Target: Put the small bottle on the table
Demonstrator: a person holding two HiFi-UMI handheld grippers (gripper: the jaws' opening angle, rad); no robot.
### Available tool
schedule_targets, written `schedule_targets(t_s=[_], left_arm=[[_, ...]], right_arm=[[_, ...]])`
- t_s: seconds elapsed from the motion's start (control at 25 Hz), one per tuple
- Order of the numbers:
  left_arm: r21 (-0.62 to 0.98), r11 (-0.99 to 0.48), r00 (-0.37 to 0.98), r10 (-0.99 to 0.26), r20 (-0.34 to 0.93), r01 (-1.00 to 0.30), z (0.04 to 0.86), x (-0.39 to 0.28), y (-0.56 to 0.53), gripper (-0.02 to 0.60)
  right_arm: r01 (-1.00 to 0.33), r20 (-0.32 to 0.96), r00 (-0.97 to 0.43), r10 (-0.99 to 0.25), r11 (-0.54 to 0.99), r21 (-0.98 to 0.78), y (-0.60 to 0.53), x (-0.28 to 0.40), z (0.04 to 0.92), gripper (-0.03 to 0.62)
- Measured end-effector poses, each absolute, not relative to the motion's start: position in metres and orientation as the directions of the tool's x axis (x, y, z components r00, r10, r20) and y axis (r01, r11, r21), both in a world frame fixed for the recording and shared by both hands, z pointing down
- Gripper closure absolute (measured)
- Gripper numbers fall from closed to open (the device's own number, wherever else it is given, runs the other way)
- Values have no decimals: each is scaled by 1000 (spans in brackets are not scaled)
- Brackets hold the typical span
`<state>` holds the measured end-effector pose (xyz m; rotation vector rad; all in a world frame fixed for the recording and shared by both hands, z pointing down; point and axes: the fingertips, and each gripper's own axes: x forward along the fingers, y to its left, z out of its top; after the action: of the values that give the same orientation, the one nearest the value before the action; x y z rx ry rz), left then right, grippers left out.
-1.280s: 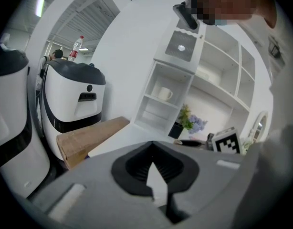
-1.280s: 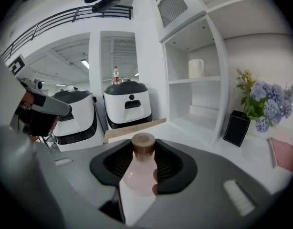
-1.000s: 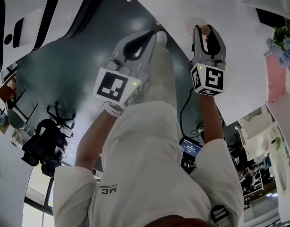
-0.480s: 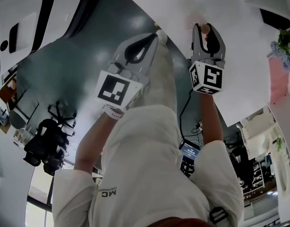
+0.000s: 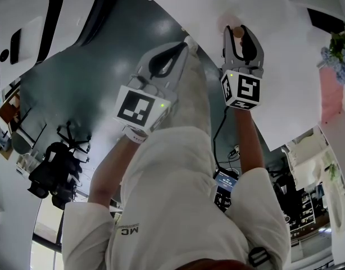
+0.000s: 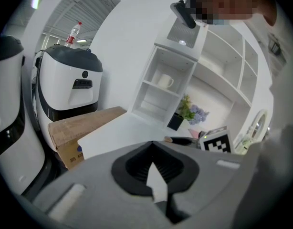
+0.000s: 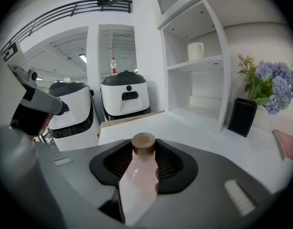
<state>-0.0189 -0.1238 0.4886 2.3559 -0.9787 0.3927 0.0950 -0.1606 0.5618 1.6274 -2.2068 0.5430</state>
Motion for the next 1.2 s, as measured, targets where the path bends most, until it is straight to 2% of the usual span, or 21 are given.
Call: schedule_targets(t_s=[0.52, 1.0, 1.16, 1.2], left_arm=[[377, -572, 684, -575, 449, -729, 476, -13, -126, 581], [360, -573, 677, -609, 413, -736, 431, -12, -120, 581], [360, -575, 678, -621, 392, -735, 412, -12, -116, 581], [361, -575, 679, -624, 388, -735, 407, -12, -114, 581]], right_arm=[[-949, 466, -312, -828, 290, -120, -168, 95, 544, 431], [-938, 427, -339, -838, 335, -87, -167, 94, 491, 433], [-934, 405, -349, -845, 347, -81, -161, 94, 464, 583], [-935, 404, -347, -846, 345, -82, -160, 95, 457, 594]])
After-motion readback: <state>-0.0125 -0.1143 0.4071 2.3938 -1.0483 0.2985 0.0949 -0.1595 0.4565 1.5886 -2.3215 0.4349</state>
